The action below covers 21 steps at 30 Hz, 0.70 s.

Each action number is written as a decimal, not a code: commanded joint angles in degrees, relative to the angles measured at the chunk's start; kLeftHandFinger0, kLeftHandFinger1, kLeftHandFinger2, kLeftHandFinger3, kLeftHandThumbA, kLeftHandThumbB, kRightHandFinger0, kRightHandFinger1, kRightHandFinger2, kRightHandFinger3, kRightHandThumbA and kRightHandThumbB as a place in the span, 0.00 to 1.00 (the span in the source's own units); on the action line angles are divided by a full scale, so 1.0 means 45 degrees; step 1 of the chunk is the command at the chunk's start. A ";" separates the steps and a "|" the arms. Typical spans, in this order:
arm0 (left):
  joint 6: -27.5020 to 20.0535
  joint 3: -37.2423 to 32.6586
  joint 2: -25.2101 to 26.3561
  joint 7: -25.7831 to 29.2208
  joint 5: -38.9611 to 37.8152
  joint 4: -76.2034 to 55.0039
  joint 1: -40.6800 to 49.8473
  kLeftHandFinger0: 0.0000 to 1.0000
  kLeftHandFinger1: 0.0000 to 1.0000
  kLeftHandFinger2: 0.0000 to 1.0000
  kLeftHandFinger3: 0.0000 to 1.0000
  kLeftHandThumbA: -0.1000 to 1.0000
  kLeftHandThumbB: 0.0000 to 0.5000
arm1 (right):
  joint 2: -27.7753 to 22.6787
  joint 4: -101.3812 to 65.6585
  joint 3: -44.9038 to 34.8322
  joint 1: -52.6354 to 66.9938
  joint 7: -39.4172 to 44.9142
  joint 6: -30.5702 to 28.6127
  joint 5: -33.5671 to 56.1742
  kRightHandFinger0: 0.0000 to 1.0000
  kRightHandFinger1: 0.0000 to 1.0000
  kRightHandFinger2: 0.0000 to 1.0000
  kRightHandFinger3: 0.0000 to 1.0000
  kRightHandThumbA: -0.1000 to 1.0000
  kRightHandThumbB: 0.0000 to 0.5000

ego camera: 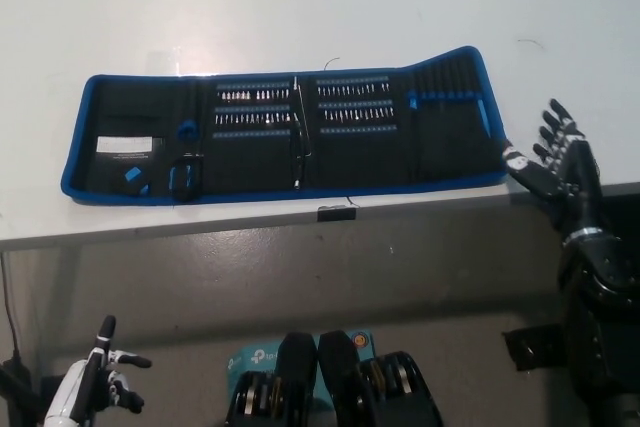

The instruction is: The robot uses its right hand to lift an edge of the toolkit kept in middle of the desk and make one fold in it

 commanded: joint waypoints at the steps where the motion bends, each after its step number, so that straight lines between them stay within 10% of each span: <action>1: -0.0208 0.0066 0.0041 0.0094 -0.0012 -0.0299 -0.0035 0.33 0.27 0.11 0.40 1.00 0.87 | 0.0160 -0.0491 0.0298 -0.1269 -0.0430 0.0204 -0.0394 1.00 1.00 1.00 1.00 0.69 0.44; 21: -0.0704 0.0022 -0.0144 0.0273 0.0195 -0.0424 -0.0006 0.35 0.29 0.12 0.42 1.00 0.84 | 0.1063 -0.1771 0.1237 -0.1060 -0.1403 0.1982 -0.1653 1.00 1.00 1.00 1.00 0.70 0.47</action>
